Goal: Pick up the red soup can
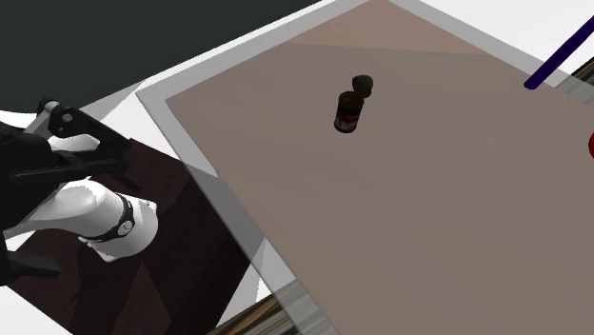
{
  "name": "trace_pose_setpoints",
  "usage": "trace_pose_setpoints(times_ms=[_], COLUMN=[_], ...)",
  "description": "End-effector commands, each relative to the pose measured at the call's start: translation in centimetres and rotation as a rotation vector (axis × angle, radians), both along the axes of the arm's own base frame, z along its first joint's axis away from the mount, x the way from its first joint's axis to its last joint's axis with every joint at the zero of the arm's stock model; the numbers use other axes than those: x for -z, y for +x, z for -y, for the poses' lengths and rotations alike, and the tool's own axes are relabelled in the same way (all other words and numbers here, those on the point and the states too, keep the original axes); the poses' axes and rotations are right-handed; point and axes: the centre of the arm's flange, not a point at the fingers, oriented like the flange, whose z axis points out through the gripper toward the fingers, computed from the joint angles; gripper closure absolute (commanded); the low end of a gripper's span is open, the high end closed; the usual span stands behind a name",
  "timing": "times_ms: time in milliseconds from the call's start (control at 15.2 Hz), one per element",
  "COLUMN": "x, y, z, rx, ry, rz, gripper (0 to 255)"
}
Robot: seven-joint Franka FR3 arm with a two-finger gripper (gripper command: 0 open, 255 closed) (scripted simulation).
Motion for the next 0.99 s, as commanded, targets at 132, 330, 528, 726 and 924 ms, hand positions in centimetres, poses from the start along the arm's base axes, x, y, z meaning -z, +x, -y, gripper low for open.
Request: trace_pose_setpoints(times_ms=[132,330,528,726,924], x=[0.5,1.4,2.3,3.3,4.3], y=[0.8,1.9,3.0,4.0,5.0], z=[-2.6,-6.5,-10.4,-14.2,-18.1], rx=[-0.011,-0.027,-0.044,-0.06,-0.076], ry=[-0.011,-0.027,-0.044,-0.06,-0.076], rz=[0.005,0.014,0.022,0.03,0.038], gripper=[0,0,0,0,0])
